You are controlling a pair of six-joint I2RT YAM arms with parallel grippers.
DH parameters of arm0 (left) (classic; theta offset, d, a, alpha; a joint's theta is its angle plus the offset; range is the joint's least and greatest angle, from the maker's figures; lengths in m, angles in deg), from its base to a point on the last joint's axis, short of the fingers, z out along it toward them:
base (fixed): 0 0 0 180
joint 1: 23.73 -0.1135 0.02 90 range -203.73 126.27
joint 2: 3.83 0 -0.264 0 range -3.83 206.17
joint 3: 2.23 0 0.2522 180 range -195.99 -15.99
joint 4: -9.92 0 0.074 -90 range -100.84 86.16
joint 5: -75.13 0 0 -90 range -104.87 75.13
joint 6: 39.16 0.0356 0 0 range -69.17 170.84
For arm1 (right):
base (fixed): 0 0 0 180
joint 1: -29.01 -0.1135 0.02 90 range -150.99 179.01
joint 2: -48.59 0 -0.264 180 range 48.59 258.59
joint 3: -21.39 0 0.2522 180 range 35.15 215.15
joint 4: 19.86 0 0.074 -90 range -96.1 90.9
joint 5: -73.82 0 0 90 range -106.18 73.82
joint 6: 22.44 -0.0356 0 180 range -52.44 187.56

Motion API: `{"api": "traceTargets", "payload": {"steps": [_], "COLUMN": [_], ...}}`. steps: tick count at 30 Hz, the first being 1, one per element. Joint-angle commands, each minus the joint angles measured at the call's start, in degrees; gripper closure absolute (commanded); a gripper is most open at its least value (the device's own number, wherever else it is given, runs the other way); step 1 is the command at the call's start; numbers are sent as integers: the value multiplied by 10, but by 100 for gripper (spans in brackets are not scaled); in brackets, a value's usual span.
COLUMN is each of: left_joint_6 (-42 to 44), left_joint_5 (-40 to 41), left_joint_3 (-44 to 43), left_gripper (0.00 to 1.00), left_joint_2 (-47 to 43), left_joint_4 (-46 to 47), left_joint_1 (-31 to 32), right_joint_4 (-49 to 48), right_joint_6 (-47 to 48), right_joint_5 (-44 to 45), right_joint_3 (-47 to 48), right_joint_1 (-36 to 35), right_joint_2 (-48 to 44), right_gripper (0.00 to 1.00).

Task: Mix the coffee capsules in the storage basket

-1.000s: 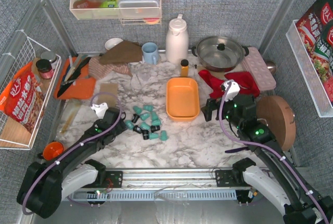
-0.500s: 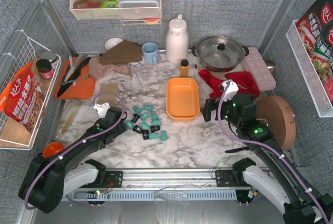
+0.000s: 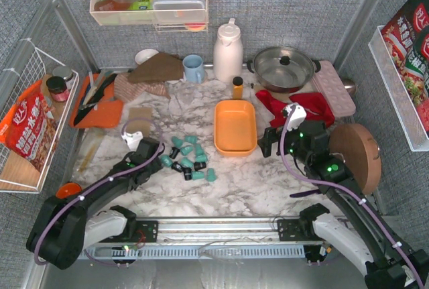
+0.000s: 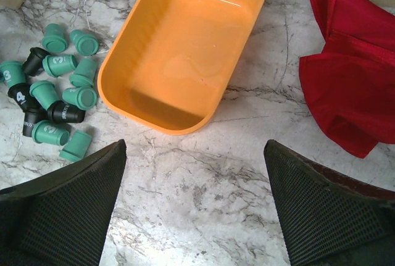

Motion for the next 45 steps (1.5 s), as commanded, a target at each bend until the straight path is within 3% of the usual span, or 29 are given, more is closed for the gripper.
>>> {"api": "traceTargets", "payload": {"steps": [1,11,21,28,31,39,45], "left_joint_6": [1,51,155,208,249,437,548], "left_joint_5": [-4,-19,-236,-356,-395,-470,-487], "left_joint_3": [-6,-78,-139,-202,-233,-225,-185], "left_gripper": [49,68,71,72,73,72,72], "left_joint_2": [5,-31,-132,-77,-30,56,108], "left_joint_4": [19,-56,28,120,163,328,463], "left_joint_1": [-2,-1,2,26,47,86,95], "right_joint_4": [-15,-14,-52,-144,-160,23,98], "right_joint_6": [0,0,20,50,49,0,-86], "right_joint_5": [-8,-12,-74,-201,-218,-148,-158], "right_joint_3": [6,7,-6,-45,-42,99,182], "right_joint_1": [0,0,0,-1,-2,-2,-3], "right_joint_2": [0,3,1,-19,-20,52,126], "right_gripper": [2,1,2,4,4,4,9]}}
